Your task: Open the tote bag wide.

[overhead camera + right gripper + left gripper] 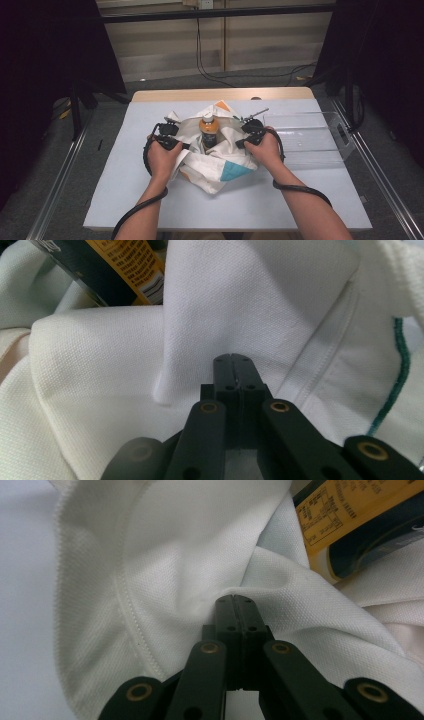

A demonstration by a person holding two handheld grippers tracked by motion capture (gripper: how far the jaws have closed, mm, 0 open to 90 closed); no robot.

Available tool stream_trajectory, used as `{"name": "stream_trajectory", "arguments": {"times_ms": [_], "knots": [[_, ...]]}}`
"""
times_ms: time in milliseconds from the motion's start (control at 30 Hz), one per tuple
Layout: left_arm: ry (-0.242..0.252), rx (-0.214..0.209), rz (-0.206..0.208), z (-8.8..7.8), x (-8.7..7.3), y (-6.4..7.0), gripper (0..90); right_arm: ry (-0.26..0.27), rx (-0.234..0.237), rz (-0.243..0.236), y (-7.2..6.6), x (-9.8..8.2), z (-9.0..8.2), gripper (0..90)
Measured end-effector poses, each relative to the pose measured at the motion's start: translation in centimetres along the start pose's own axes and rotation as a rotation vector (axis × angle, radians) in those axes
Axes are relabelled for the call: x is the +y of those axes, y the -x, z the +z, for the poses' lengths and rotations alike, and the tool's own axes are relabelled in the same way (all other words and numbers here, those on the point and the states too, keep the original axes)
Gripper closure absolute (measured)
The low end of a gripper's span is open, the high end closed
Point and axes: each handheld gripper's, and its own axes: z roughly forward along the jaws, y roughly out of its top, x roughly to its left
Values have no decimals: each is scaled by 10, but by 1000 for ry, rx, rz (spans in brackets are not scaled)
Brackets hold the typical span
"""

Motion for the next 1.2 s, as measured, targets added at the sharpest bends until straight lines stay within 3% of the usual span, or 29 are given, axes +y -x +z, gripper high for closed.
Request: {"name": "stream_trajectory", "arguments": {"times_ms": [433, 567, 800, 1200], "knots": [[12, -13, -24, 0, -4, -3, 900, 10, -10, 12, -1, -2, 1, 900], [25, -25, -27, -9, -3, -4, 894, 26, -7, 14, -2, 0, -4, 876], [49, -18, -18, -29, 5, -2, 802, 45, -7, 0, -5, 9, -15, 822], [90, -12, 22, -57, 17, 3, 682, 64, 18, -28, -13, 18, -27, 645]]}}
